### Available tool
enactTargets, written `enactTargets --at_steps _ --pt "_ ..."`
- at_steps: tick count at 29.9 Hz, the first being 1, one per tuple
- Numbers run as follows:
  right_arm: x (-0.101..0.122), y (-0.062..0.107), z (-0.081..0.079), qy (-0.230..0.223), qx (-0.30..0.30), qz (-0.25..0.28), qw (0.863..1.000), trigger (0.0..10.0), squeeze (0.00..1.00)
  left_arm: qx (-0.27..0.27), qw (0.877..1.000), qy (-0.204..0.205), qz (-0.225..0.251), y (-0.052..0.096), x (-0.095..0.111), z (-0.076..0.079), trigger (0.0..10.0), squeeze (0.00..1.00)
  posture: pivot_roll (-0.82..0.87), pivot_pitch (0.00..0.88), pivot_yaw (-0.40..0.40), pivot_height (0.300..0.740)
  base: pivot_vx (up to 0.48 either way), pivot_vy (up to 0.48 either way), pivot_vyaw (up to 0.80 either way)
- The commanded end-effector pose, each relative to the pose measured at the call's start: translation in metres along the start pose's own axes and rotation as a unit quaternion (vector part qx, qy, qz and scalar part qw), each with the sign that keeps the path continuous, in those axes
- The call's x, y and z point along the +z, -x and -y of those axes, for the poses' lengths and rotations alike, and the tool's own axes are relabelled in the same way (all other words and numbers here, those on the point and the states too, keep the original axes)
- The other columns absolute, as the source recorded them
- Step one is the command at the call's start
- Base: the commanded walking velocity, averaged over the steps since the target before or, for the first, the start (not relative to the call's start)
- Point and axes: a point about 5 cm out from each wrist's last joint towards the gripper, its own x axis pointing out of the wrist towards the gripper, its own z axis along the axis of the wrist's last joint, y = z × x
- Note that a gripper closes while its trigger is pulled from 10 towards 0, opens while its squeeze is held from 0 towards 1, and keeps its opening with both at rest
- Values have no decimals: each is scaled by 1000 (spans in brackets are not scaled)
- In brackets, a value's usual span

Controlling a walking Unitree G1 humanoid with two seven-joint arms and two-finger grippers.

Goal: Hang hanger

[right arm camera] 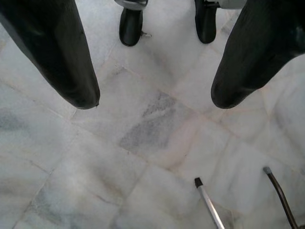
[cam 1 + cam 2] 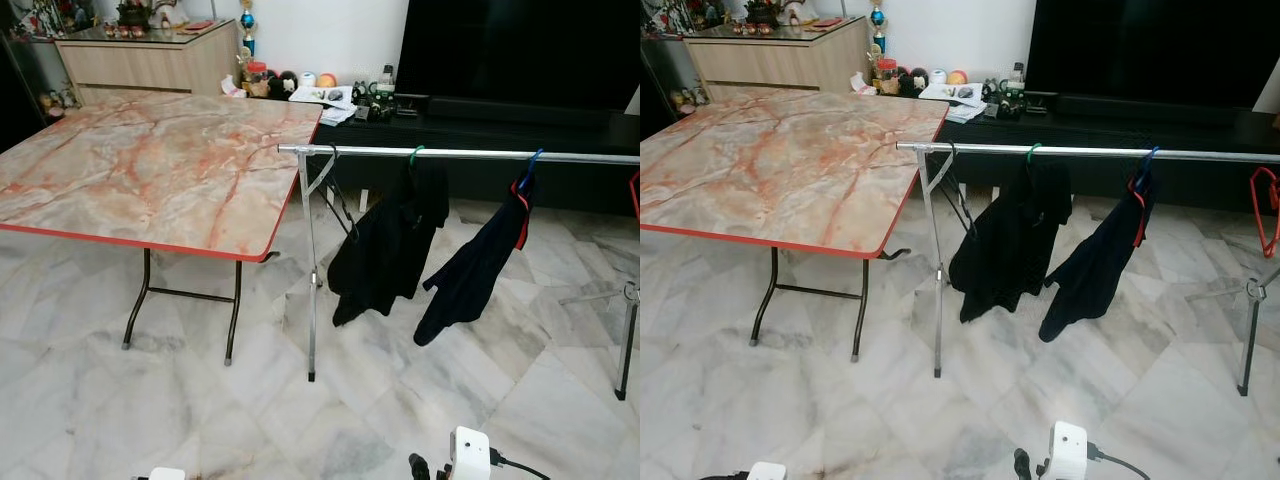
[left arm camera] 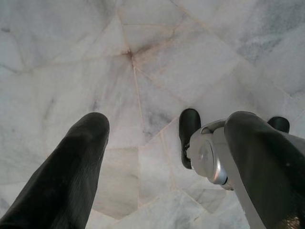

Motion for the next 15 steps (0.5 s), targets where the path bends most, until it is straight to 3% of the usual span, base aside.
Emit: enactTargets --at_steps 1,11,15 --pt "3 -1 -4 -7 0 5 1000 10000 0 3 1000 5 -4 0 -1 -3 10000 0 231 0 -19 740 0 0 0" --pt "0 0 1 -3 -10 -3 1000 10000 0 -12 1000 21 -7 2 -10 6 10000 0 213 0 -27 740 0 0 0" --pt "-1 1 6 -3 -14 -2 1000 10000 0 -16 999 23 -15 3 -16 12 10000 0 202 0 -42 740 285 0 0"
